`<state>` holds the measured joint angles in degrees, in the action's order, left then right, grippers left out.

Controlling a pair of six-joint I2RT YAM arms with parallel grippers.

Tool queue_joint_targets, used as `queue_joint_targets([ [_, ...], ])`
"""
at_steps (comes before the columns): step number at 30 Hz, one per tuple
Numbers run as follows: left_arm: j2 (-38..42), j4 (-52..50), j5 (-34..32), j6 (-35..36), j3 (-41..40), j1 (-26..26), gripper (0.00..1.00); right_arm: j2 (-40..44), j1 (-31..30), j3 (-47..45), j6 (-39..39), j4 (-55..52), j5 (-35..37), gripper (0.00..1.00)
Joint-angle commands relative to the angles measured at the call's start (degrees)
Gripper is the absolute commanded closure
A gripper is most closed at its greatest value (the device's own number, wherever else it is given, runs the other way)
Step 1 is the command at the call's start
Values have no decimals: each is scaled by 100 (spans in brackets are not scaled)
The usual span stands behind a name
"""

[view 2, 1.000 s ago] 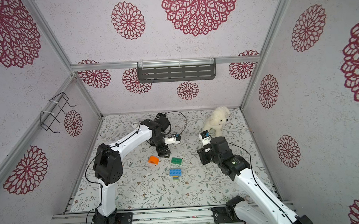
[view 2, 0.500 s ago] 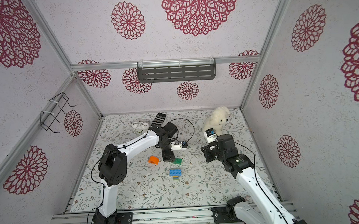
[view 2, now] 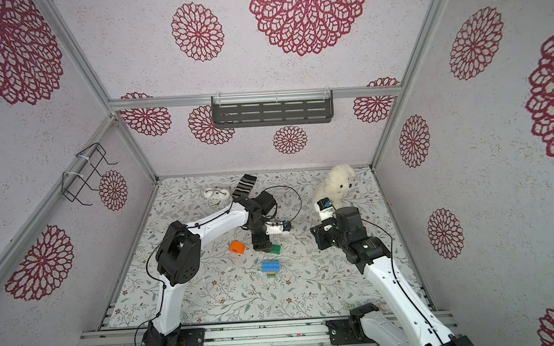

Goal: Assemble an ice cream with lego
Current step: Pick up the lego brick from the center of the board.

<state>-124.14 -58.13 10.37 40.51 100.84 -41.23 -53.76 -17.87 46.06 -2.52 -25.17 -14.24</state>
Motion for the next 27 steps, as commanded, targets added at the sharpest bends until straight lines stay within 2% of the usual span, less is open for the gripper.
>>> queue_joint_targets([
  [1, -179, -101, 193, 88, 146, -33, 20, -8, 48, 16, 102, 116, -114, 75],
  [14, -487, -93, 112, 1, 256, -69, 22, -23, 64, -43, 138, 135, -114, 75],
  [22, -569, -67, 105, -35, 298, -87, 31, -66, 65, -51, 159, 153, -110, 75],
  [27, -553, -41, 75, -38, 306, -104, 42, -97, 80, -52, 156, 161, -105, 75],
])
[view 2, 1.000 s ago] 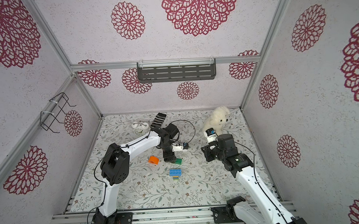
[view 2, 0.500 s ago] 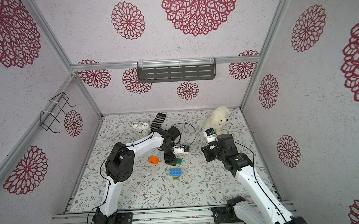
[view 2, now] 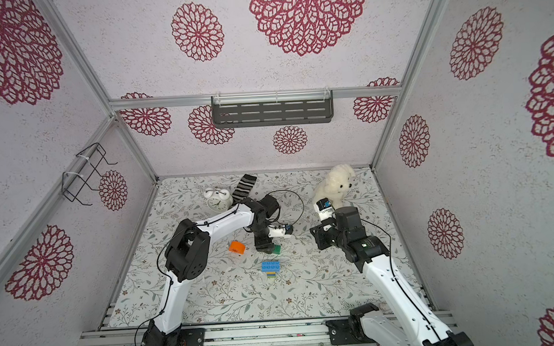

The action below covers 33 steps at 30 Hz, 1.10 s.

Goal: Assemble an ice cream with lego
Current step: Pick up the lego brick from the center of the board.

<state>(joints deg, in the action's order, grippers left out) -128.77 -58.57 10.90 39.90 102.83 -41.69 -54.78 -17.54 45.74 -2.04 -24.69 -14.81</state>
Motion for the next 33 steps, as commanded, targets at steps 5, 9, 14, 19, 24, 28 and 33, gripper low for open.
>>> queue_joint_targets([
  [5, -90, 34, 9, -7, 120, -85, 44, -4, 48, -31, 108, 122, -50, 75],
  [9, -118, 72, -6, -17, 131, -129, 41, -1, 41, -35, 122, 122, -57, 75],
  [14, -192, 111, -60, -52, 187, -173, 40, 11, 54, -45, 125, 122, -66, 75],
  [19, -232, 144, -204, -131, 237, -177, 47, 5, 52, -51, 125, 113, -67, 75],
  [24, -181, 169, -325, -140, 254, -146, 65, 24, 50, -65, 125, 113, -66, 75],
  [28, -132, 174, -349, -149, 269, -122, 66, 22, 54, -73, 126, 122, -77, 75],
  [33, -136, 196, -413, -158, 287, -121, 57, 16, 49, -80, 125, 126, -86, 75],
])
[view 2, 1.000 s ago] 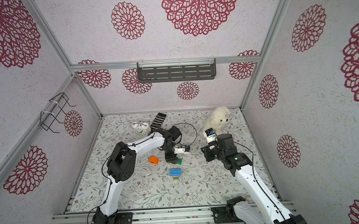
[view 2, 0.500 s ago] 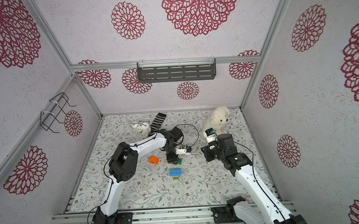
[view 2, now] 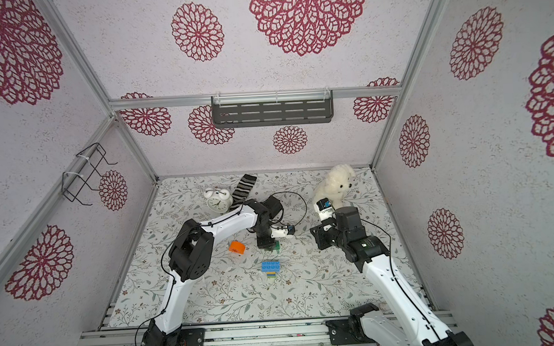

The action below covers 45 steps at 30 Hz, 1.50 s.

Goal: Assemble an ice cream with lego
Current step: Pick up the lego brick from the center of the board.

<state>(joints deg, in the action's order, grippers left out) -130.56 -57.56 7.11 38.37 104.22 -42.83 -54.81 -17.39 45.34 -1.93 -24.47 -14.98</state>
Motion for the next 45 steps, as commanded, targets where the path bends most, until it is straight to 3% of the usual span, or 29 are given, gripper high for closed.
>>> queue_joint_targets([
  [1, 37, 96, -35, -5, 146, -6, 53, 15, 39, -35, 114, 109, -75, 75],
  [5, 18, 98, -43, -31, 171, -8, 48, 17, 34, -35, 121, 109, -88, 75],
  [20, 91, 113, -52, -51, 158, -33, 53, -23, 42, -37, 123, 135, -110, 75],
  [35, 68, 46, -114, -84, 273, -49, 76, -12, 42, -35, 123, 125, -106, 74],
  [45, 453, -409, -481, -159, 739, -50, 78, 17, 56, -44, 106, 91, 30, 74],
])
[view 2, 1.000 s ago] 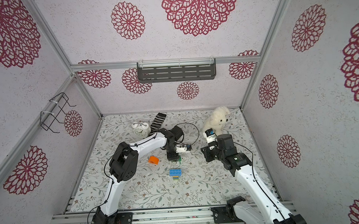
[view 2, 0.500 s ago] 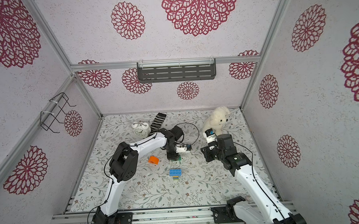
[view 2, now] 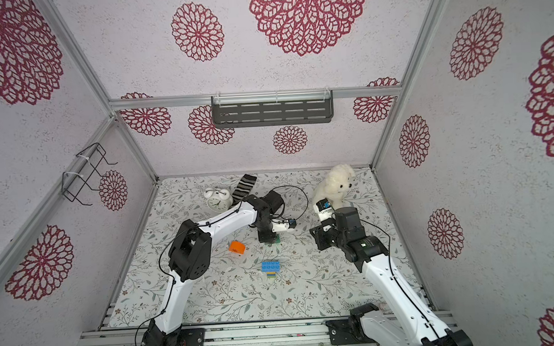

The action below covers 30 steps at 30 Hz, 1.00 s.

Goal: Assemble an ice cream with lego
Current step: Pick up the lego brick from the center of the board, then assemble the lego brick with the lego brick.

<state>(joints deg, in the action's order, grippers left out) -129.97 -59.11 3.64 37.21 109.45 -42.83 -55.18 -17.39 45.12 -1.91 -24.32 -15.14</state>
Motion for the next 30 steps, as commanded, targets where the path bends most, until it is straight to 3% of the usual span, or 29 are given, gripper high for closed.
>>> queue_joint_targets([
  [1, 448, -333, -143, -47, 281, -50, 78, 52, 60, -22, 103, 76, 44, 74],
  [13, 1244, -1237, -91, -488, 491, -141, 79, 88, 188, -37, 93, 6, 193, 74],
  [21, 1923, -1419, -162, -843, -66, -518, 79, 100, 311, -55, 95, -21, 308, 74],
  [30, 2160, -1437, 6, -979, -409, -832, 79, 95, 373, -73, 103, -12, 326, 74],
])
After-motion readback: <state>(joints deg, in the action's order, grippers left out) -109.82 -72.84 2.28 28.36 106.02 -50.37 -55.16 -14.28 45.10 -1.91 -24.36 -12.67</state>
